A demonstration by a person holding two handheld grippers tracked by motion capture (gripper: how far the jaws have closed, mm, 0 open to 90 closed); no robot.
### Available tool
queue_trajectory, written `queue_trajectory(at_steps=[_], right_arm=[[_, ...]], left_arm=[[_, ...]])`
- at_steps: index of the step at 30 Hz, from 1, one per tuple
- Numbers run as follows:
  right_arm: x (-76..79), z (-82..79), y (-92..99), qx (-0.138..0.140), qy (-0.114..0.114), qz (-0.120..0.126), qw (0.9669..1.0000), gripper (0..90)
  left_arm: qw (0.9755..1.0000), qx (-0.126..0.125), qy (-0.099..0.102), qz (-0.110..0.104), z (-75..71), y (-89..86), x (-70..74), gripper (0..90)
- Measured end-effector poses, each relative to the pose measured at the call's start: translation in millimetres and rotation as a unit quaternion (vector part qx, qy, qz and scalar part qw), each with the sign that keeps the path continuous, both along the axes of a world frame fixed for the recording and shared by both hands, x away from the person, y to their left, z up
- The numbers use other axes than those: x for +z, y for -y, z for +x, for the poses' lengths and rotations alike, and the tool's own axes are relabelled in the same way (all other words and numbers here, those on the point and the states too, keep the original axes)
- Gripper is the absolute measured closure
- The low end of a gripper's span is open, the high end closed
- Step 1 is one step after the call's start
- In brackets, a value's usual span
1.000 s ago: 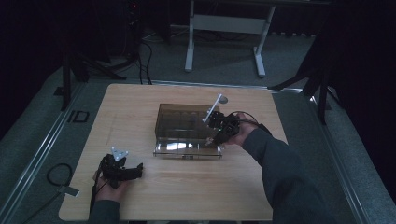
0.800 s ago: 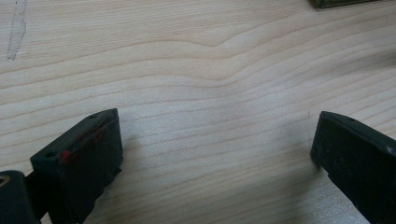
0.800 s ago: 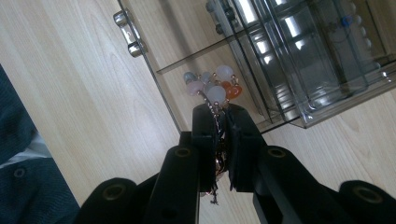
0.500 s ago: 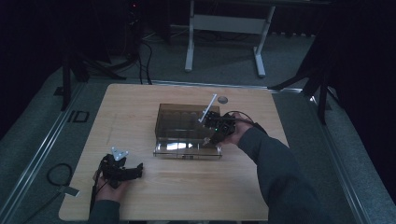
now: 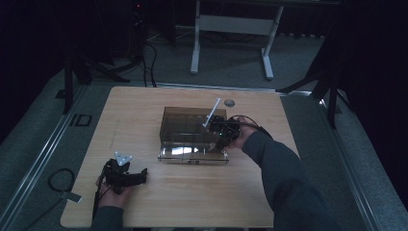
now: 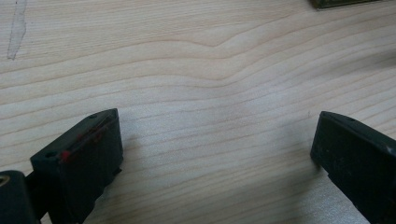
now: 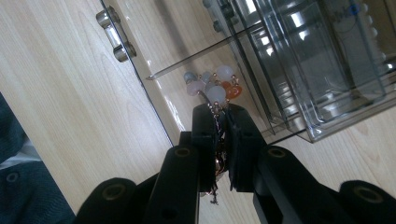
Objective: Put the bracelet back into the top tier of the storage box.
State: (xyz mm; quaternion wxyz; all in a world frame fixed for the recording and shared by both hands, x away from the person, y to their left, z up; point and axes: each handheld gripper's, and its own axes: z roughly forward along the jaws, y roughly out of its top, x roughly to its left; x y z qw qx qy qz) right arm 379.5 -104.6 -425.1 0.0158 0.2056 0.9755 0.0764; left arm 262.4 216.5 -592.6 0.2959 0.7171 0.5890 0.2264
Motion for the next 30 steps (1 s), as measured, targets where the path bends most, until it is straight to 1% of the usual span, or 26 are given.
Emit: queue_trajectory(at_steps=[11, 23, 30], right_arm=[[-12.1, 1.3, -5.8, 0.001, -0.008, -0.009, 0.9999, 82.8], [-21.7, 2.3, -12.7, 0.007, -0.006, -0.025, 0.9997, 82.6], [-20.8, 3.7, -12.5, 0.001, -0.003, -0.022, 0.9997, 79.6]], left_arm=[[1.0000, 0.000, 0.000, 0.000, 0.0, 0.0, 0.0, 2.3], [1.0000, 0.000, 0.000, 0.000, 0.0, 0.0, -0.1, 2.3], [1.0000, 0.000, 0.000, 0.000, 0.0, 0.0, -0.1, 2.3]])
